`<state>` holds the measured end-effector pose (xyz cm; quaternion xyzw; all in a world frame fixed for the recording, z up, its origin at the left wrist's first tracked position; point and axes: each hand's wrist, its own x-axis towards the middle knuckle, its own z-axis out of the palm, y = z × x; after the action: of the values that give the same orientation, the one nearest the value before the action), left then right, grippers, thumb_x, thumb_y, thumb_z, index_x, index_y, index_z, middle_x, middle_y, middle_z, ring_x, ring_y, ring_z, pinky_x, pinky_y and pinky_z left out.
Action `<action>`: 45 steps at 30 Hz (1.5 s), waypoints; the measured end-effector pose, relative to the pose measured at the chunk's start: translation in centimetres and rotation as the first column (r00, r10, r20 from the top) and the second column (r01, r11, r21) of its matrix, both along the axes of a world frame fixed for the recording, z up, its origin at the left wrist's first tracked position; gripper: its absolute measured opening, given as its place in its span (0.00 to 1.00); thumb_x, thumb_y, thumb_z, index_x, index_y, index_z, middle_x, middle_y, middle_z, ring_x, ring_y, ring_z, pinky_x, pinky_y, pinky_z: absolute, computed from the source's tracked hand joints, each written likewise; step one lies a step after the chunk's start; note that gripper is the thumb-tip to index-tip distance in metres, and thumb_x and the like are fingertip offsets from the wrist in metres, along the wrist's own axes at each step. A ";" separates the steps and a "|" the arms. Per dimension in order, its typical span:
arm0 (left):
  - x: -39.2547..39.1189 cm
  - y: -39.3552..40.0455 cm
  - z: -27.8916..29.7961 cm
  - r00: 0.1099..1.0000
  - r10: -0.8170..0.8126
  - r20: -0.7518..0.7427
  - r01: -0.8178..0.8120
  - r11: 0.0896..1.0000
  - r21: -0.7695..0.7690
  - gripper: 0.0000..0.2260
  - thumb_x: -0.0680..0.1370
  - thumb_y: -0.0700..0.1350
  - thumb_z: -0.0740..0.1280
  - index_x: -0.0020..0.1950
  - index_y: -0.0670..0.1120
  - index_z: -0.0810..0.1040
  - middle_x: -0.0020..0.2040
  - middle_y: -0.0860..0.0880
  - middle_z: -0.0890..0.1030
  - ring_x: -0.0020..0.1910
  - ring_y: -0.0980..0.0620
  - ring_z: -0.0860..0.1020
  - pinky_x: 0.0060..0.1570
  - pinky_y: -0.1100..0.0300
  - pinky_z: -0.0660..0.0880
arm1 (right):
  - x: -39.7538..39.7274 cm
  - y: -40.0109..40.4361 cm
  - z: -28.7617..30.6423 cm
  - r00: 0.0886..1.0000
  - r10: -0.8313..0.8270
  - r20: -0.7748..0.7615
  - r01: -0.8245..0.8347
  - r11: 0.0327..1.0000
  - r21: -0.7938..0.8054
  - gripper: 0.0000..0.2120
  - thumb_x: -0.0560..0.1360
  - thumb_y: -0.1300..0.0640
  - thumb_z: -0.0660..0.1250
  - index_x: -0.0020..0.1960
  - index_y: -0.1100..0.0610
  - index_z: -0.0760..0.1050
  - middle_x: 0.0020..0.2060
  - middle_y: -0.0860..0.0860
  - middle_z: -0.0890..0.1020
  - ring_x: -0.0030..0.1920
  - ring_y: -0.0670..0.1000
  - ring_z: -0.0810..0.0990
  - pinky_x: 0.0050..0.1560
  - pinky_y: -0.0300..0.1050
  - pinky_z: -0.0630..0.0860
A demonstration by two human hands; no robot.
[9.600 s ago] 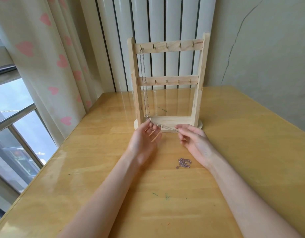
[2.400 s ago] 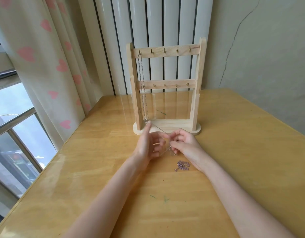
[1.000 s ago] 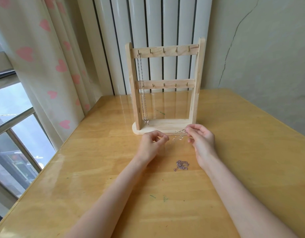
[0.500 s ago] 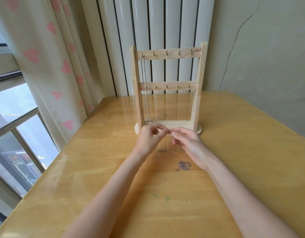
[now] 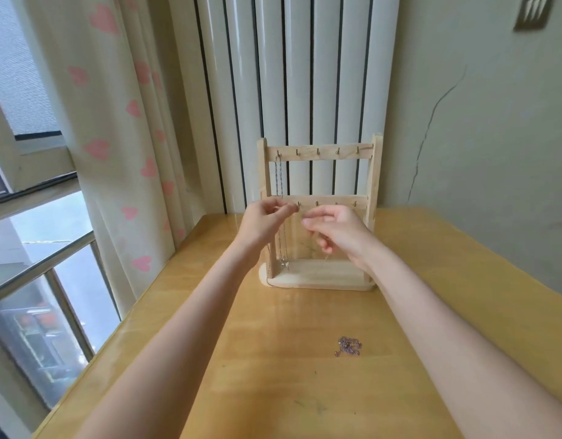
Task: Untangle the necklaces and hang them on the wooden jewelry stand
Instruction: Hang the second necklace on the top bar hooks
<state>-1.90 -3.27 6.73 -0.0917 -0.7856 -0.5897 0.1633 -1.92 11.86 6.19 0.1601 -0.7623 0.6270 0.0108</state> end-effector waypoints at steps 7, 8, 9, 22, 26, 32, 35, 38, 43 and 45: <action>-2.2 0.0 5.7 0.989 0.089 -0.121 -0.077 0.992 0.101 0.06 0.76 0.44 0.66 0.40 0.46 0.79 0.24 0.54 0.66 0.23 0.57 0.61 0.23 0.65 0.59 | -2.2 -1.7 7.8 0.964 -0.136 -0.230 0.154 0.986 0.065 0.03 0.75 0.59 0.66 0.42 0.56 0.76 0.31 0.51 0.77 0.25 0.46 0.69 0.23 0.36 0.64; -2.6 0.0 6.1 0.987 0.098 -0.131 -0.085 0.991 0.103 0.06 0.76 0.44 0.65 0.43 0.45 0.80 0.25 0.53 0.66 0.24 0.57 0.61 0.24 0.65 0.59 | -2.8 -2.0 8.5 0.945 -0.189 -0.265 0.207 0.977 0.041 0.05 0.75 0.59 0.66 0.40 0.55 0.76 0.31 0.50 0.76 0.26 0.46 0.70 0.25 0.35 0.65; -3.0 0.1 6.3 0.984 0.110 -0.137 -0.097 0.990 0.102 0.06 0.77 0.44 0.65 0.44 0.44 0.80 0.26 0.53 0.66 0.24 0.56 0.61 0.25 0.64 0.59 | -3.3 -2.4 9.0 0.917 -0.253 -0.310 0.275 0.961 0.029 0.06 0.74 0.59 0.66 0.39 0.55 0.77 0.32 0.49 0.77 0.30 0.46 0.72 0.29 0.35 0.67; -5.9 1.5 5.2 0.917 0.270 -0.295 -0.351 0.897 -0.270 0.13 0.79 0.43 0.59 0.42 0.40 0.81 0.31 0.48 0.76 0.29 0.52 0.72 0.33 0.59 0.68 | -6.0 -4.4 8.8 0.617 -0.338 -0.711 0.730 0.584 0.356 0.07 0.76 0.63 0.61 0.49 0.62 0.77 0.44 0.57 0.80 0.42 0.58 0.77 0.39 0.46 0.71; -5.8 1.6 3.2 0.928 0.216 -0.305 -0.308 0.904 -0.296 0.13 0.80 0.43 0.59 0.39 0.40 0.77 0.29 0.49 0.75 0.30 0.49 0.77 0.37 0.56 0.76 | -5.1 -3.7 6.4 0.574 -0.191 -0.797 0.728 0.565 0.389 0.09 0.78 0.62 0.57 0.51 0.61 0.75 0.42 0.57 0.80 0.41 0.58 0.75 0.37 0.44 0.65; -5.5 1.1 0.1 0.968 0.142 -0.209 -0.183 0.965 -0.190 0.09 0.79 0.40 0.62 0.46 0.38 0.80 0.32 0.50 0.78 0.29 0.56 0.78 0.36 0.63 0.79 | -5.6 -2.2 1.0 0.836 -0.318 -0.446 0.436 0.880 0.190 0.07 0.76 0.60 0.64 0.41 0.60 0.78 0.33 0.55 0.81 0.35 0.55 0.79 0.41 0.49 0.79; -5.1 0.8 -1.0 0.973 0.128 -0.193 -0.164 0.970 -0.182 0.07 0.78 0.40 0.63 0.47 0.40 0.80 0.32 0.52 0.79 0.31 0.55 0.79 0.38 0.61 0.80 | -5.2 -1.8 -0.7 0.911 -0.303 -0.281 0.350 0.928 0.132 0.05 0.75 0.62 0.66 0.41 0.59 0.79 0.31 0.54 0.81 0.30 0.51 0.78 0.35 0.44 0.78; -5.0 0.5 -2.1 0.962 0.180 -0.203 -0.212 0.966 -0.145 0.06 0.77 0.41 0.65 0.46 0.42 0.81 0.33 0.51 0.81 0.34 0.52 0.81 0.39 0.61 0.79 | -5.0 -1.7 -1.9 0.934 -0.286 -0.216 0.322 0.934 0.156 0.07 0.74 0.64 0.66 0.38 0.60 0.78 0.30 0.55 0.80 0.26 0.50 0.77 0.30 0.41 0.79; -4.8 0.5 -3.9 0.977 0.181 -0.109 -0.196 0.969 -0.148 0.08 0.78 0.41 0.65 0.45 0.40 0.82 0.37 0.45 0.83 0.36 0.51 0.82 0.39 0.58 0.81 | -5.4 -1.8 -3.0 0.944 -0.290 -0.156 0.319 0.924 0.210 0.08 0.74 0.61 0.67 0.36 0.60 0.78 0.30 0.57 0.81 0.24 0.50 0.79 0.27 0.36 0.76; -4.8 0.5 -4.2 0.980 0.178 -0.094 -0.191 0.970 -0.153 0.08 0.77 0.41 0.65 0.44 0.40 0.82 0.36 0.45 0.83 0.36 0.51 0.82 0.39 0.58 0.81 | -5.5 -1.8 -3.3 0.945 -0.292 -0.145 0.320 0.917 0.238 0.09 0.74 0.59 0.67 0.36 0.60 0.79 0.27 0.54 0.80 0.21 0.46 0.76 0.25 0.34 0.74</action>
<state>-6.70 -2.74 2.55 -0.0543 -0.8289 -0.5021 0.2405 -7.40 10.07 2.87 0.0723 -0.8514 0.5034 0.1285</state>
